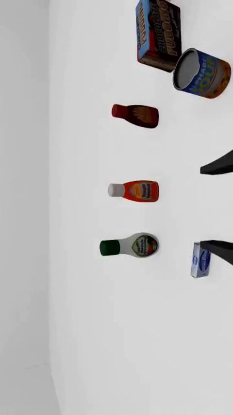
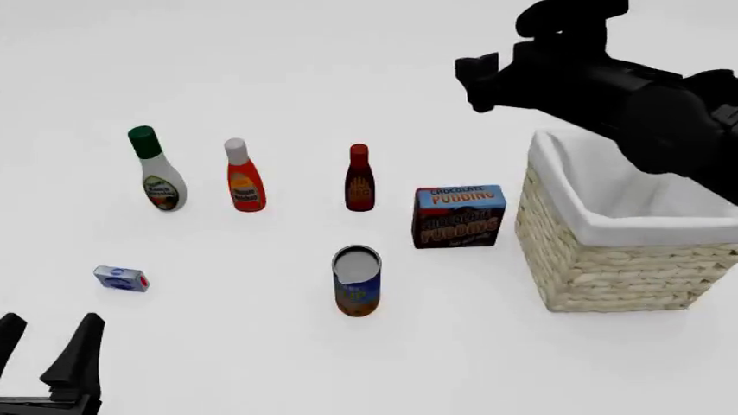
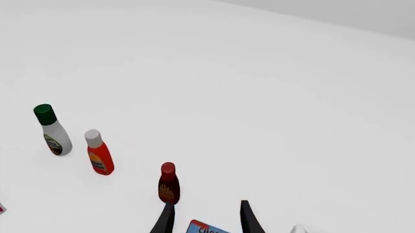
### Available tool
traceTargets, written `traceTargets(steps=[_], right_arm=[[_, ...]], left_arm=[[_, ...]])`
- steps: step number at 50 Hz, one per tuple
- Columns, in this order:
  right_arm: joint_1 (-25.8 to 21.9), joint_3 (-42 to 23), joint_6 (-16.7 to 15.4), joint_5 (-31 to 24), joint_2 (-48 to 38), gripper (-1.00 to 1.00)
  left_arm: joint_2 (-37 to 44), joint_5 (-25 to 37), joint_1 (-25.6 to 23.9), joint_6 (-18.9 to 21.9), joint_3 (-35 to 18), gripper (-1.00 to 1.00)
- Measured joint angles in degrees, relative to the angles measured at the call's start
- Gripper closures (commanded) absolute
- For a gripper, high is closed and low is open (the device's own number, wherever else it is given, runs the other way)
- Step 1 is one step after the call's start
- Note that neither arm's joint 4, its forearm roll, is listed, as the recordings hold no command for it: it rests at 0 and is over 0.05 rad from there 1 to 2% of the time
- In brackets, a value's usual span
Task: Pick the bbq sauce and place it in the basket.
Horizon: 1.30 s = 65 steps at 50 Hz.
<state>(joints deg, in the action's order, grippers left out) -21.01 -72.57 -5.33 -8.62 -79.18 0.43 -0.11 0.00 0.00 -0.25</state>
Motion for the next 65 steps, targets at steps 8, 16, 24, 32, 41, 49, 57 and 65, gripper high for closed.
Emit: traceTargets(steps=[8, 16, 24, 32, 41, 49, 57, 65], right_arm=[[-1.17, -4.97, -0.03, 0.30, -5.92, -1.00], [-2.28, -10.16, 0.13, 0.23, -11.69, -1.00], [-3.12, -15.64, 0.57, -0.39, -17.18, -1.00], [-3.94, -20.45, 1.12, -1.00, -22.36, -1.00], [-4.76, -24.90, 1.51, -1.34, -27.70, -1.00], [-5.61, -28.85, 2.13, -1.70, -32.43, -1.00], [-6.22, -33.22, 2.68, -2.56, -37.23, -1.00], [-6.74, -37.12, 3.03, -3.55, -41.44, -1.00]], left_arm=[[0.00, 0.00, 0.00, 0.00, 0.00, -1.00], [0.00, 0.00, 0.00, 0.00, 0.00, -1.00], [0.00, 0.00, 0.00, 0.00, 0.00, -1.00], [0.00, 0.00, 0.00, 0.00, 0.00, -1.00], [0.00, 0.00, 0.00, 0.00, 0.00, -1.00], [0.00, 0.00, 0.00, 0.00, 0.00, -1.00], [0.00, 0.00, 0.00, 0.00, 0.00, -1.00], [0.00, 0.00, 0.00, 0.00, 0.00, -1.00]])
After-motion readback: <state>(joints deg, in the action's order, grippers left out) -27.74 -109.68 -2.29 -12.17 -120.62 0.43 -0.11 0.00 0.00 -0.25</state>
